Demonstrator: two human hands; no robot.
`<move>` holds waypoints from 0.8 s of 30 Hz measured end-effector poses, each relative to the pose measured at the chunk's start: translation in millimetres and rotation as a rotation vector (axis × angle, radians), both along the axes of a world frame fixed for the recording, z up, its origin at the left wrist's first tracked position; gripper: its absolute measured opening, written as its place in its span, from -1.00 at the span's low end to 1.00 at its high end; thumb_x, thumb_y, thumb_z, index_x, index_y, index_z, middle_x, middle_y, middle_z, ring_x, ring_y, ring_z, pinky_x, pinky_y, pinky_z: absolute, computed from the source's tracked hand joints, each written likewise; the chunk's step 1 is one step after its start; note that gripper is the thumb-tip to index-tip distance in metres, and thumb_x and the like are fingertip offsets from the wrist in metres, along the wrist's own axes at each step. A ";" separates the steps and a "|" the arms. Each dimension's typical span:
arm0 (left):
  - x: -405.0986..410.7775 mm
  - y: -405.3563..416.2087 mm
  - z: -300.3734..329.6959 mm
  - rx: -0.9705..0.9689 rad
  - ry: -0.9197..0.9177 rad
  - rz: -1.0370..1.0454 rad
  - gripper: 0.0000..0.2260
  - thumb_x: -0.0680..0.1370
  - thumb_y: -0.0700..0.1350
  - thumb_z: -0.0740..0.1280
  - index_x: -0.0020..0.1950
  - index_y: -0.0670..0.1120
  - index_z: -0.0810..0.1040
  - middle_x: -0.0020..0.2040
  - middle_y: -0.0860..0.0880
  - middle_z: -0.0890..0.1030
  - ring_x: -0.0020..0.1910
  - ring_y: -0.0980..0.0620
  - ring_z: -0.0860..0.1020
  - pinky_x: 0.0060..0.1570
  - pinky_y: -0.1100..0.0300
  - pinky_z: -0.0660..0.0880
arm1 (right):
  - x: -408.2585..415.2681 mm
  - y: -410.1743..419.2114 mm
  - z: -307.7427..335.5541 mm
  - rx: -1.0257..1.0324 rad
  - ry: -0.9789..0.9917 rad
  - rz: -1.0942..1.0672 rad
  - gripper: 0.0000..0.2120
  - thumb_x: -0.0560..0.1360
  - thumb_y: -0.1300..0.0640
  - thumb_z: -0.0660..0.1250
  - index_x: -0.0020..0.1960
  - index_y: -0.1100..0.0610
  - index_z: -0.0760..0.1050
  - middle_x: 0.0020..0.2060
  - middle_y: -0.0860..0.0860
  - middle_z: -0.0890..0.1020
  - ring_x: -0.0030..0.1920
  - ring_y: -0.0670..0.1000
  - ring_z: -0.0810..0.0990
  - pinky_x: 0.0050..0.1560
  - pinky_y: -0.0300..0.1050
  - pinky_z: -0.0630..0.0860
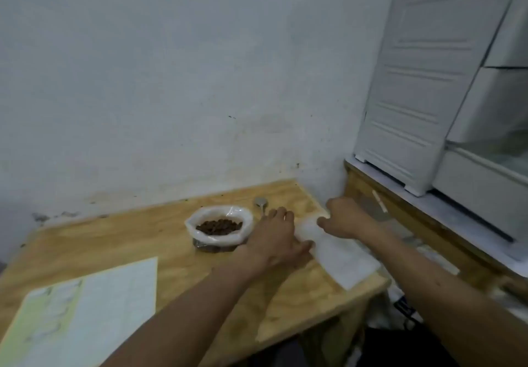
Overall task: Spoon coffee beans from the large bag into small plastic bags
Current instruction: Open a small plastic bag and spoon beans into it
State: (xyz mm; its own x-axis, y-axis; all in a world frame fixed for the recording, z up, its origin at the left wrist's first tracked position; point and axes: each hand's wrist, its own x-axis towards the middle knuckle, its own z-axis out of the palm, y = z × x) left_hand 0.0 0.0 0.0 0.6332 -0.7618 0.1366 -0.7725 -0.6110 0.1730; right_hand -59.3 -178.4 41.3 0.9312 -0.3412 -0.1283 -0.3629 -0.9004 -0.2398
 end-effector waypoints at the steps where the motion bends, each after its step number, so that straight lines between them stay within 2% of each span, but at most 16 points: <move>1: -0.4 -6.0 -3.5 0.037 0.018 0.011 -0.31 0.55 0.35 0.24 0.40 -0.21 0.38 0.34 -0.20 0.44 0.31 -0.19 0.41 0.23 -0.04 0.37 | -2.3 -0.9 -5.0 -0.006 0.047 -0.009 -0.70 0.63 -0.06 0.24 -0.04 0.19 0.43 -0.03 0.10 0.48 0.09 0.15 0.54 -0.16 -0.08 0.41; 4: -4.8 -14.9 -17.1 0.067 0.055 0.038 -0.33 0.50 0.40 0.27 0.28 -0.16 0.44 0.25 -0.17 0.47 0.24 -0.17 0.39 0.20 -0.04 0.35 | -8.2 -3.2 -18.7 -0.024 0.097 -0.054 -0.62 0.64 -0.07 0.23 -0.24 0.14 0.32 -0.24 0.05 0.47 -0.18 0.07 0.50 -0.34 -0.14 0.35; 6: -7.9 -19.4 -24.8 0.023 0.090 0.053 -0.38 0.47 0.39 0.29 0.20 -0.12 0.46 0.17 -0.13 0.48 0.19 -0.13 0.39 0.16 -0.01 0.35 | -8.8 -7.6 -27.0 0.027 0.061 -0.081 -0.60 0.62 -0.06 0.27 -0.28 0.13 0.29 -0.30 0.04 0.45 -0.29 0.05 0.46 -0.36 -0.12 0.35; 10: -10.4 -20.8 -26.6 -0.054 0.117 0.103 -0.39 0.42 0.39 0.33 0.19 -0.08 0.48 0.14 -0.07 0.49 0.18 -0.09 0.39 0.15 0.03 0.35 | -9.5 -11.0 -31.2 0.033 -0.046 -0.135 -0.62 0.55 -0.08 0.36 -0.28 0.12 0.35 -0.27 0.05 0.51 -0.25 0.09 0.55 -0.30 -0.11 0.43; 13: -13.2 -20.8 -24.5 -0.089 0.133 0.119 -0.37 0.39 0.39 0.37 0.23 -0.06 0.48 0.16 -0.05 0.50 0.18 -0.06 0.40 0.14 0.05 0.37 | -8.5 -14.9 -31.6 0.078 -0.158 -0.205 -0.69 0.49 -0.10 0.45 -0.11 0.14 0.51 -0.16 0.04 0.60 -0.10 0.11 0.63 -0.15 -0.04 0.57; 15: -14.9 -20.6 -23.8 -0.117 0.144 0.132 -0.37 0.38 0.37 0.40 0.23 -0.05 0.47 0.17 -0.03 0.51 0.16 -0.03 0.42 0.10 0.09 0.37 | -7.6 -21.8 -31.7 0.181 -0.258 -0.265 -0.75 0.46 -0.04 0.51 -0.17 0.12 0.57 -0.21 0.01 0.64 -0.13 0.06 0.65 -0.10 -0.02 0.58; 17: -16.2 -20.3 -23.7 -0.143 0.159 0.144 -0.37 0.36 0.36 0.42 0.23 -0.04 0.45 0.18 -0.03 0.51 0.14 -0.01 0.42 0.07 0.11 0.37 | -7.5 -26.5 -31.5 0.282 -0.325 -0.290 -0.67 0.45 0.04 0.54 -0.39 0.11 0.50 -0.39 -0.05 0.57 -0.29 -0.02 0.58 -0.18 -0.07 0.53; 19: -16.8 -21.3 -24.9 -0.171 0.163 0.156 -0.30 0.34 0.35 0.44 0.30 -0.04 0.42 0.22 -0.03 0.50 0.17 -0.02 0.42 0.13 0.08 0.39 | -7.4 -29.6 -35.4 0.310 -0.332 -0.296 -0.57 0.48 0.06 0.51 -0.45 0.15 0.41 -0.48 -0.03 0.43 -0.39 -0.04 0.45 -0.28 -0.12 0.40; 22: -17.1 -19.8 -25.3 -0.238 0.164 0.154 -0.20 0.36 0.30 0.47 0.45 -0.07 0.33 0.30 -0.04 0.47 0.26 -0.05 0.40 0.24 0.06 0.38 | -7.9 -30.5 -40.9 0.287 -0.346 -0.282 -0.62 0.55 0.04 0.43 -0.29 0.31 0.58 -0.44 0.06 0.51 -0.38 0.00 0.50 -0.28 -0.13 0.39; 24: -16.4 -16.7 -23.8 -0.337 0.173 0.132 -0.23 0.42 0.22 0.48 0.50 -0.09 0.30 0.32 -0.05 0.46 0.29 -0.05 0.40 0.26 0.07 0.37 | -7.9 -32.1 -36.5 0.306 -0.374 -0.258 -0.64 0.57 0.03 0.41 -0.23 0.31 0.61 -0.42 0.10 0.56 -0.38 0.04 0.54 -0.30 -0.16 0.39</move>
